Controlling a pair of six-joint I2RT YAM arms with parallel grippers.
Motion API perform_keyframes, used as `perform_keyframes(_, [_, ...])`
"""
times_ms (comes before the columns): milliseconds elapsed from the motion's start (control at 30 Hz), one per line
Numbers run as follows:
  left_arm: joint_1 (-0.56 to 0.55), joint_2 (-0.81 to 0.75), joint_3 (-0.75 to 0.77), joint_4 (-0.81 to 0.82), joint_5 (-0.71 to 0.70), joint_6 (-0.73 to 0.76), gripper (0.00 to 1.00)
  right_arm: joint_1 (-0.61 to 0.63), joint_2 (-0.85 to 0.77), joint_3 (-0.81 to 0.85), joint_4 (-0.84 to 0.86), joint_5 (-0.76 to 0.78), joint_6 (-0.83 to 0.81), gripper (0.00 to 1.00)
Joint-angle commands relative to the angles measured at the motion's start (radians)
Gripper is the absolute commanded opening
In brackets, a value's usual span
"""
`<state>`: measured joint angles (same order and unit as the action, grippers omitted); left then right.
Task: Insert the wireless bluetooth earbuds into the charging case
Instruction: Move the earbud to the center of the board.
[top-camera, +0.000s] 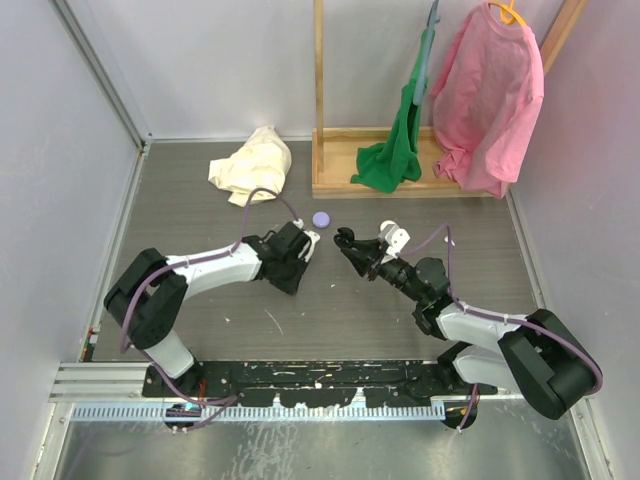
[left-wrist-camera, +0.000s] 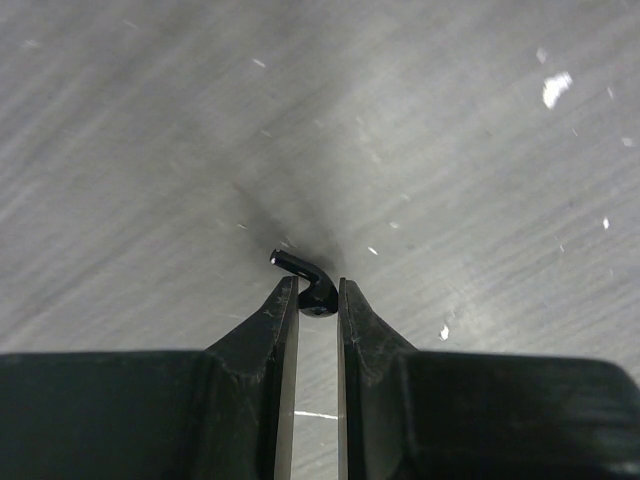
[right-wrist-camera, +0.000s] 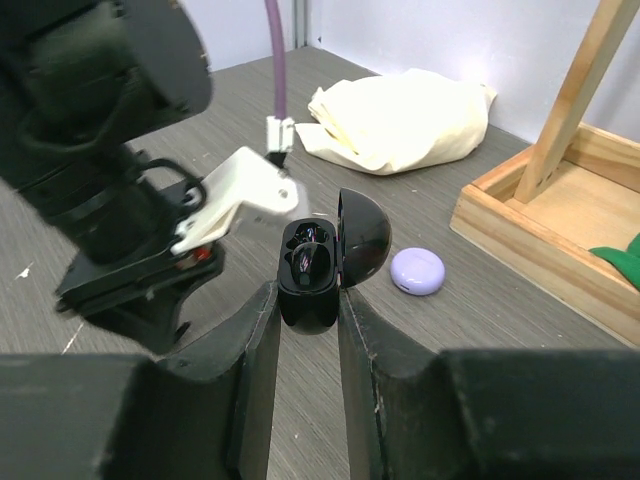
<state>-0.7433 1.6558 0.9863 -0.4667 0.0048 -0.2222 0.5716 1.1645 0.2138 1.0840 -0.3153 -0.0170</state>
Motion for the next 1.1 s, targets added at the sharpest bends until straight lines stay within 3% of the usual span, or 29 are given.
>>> perform_keyframes(0, [-0.074,-0.069,-0.033,-0.003,-0.075,0.001,0.13,-0.005,-0.026,-0.006,0.067,0.054,-0.027,0.01])
perform_keyframes(433, [-0.11,-0.077,-0.103,0.018,-0.134,-0.074,0.34,-0.006,-0.006,0.005,0.053,0.038,-0.033,0.01])
perform_keyframes(700, [-0.109,-0.179,-0.17,0.001,-0.273,-0.148,0.49,-0.006,-0.007,0.012,0.042,0.029,-0.032,0.01])
perform_keyframes(900, [-0.053,-0.242,-0.211,0.023,-0.309,-0.198,0.54,-0.006,-0.009,0.016,0.033,0.026,-0.03,0.01])
perform_keyframes(1067, [0.044,-0.26,-0.24,0.091,-0.212,-0.232,0.55,-0.005,-0.004,0.018,0.028,0.027,-0.028,0.01])
